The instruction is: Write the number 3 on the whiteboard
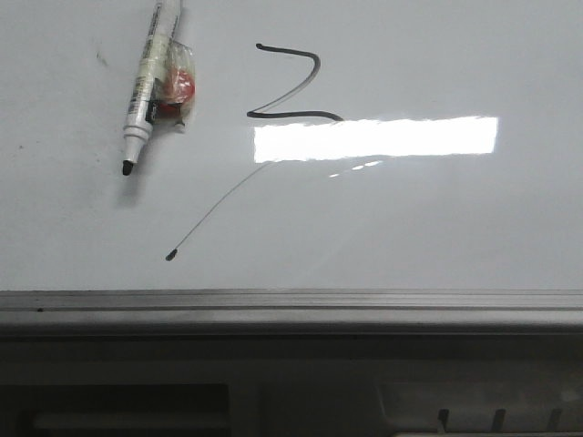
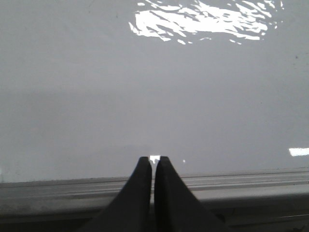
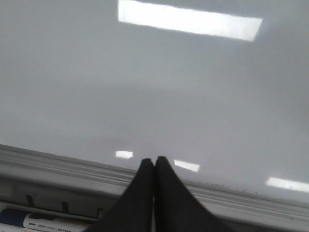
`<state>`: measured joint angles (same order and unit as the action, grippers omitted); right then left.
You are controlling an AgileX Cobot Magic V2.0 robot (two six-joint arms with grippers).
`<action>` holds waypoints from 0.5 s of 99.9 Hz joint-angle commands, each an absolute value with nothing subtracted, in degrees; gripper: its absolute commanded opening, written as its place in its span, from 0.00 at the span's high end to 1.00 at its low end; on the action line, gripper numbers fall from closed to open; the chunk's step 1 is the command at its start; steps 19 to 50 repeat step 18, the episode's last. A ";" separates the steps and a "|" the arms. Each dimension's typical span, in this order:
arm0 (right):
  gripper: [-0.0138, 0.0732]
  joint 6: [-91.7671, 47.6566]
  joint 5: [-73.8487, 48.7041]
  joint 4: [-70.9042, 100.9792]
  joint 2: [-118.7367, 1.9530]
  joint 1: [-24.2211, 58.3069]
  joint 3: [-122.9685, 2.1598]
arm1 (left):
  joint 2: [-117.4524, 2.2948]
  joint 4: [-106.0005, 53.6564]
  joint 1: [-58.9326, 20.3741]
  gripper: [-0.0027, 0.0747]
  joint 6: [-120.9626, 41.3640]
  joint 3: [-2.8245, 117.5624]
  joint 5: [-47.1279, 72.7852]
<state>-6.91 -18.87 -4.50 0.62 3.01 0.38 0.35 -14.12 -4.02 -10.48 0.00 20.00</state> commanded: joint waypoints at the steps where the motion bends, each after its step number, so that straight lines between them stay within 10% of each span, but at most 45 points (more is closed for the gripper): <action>1: 0.90 -6.78 -18.26 -5.13 1.47 2.66 2.19 | 1.62 -14.92 -3.96 0.99 -9.90 -0.64 17.92; 50: 0.90 -6.78 -18.26 -5.13 1.47 2.66 2.19 | 1.62 -14.92 -3.96 0.99 -9.90 -0.64 17.92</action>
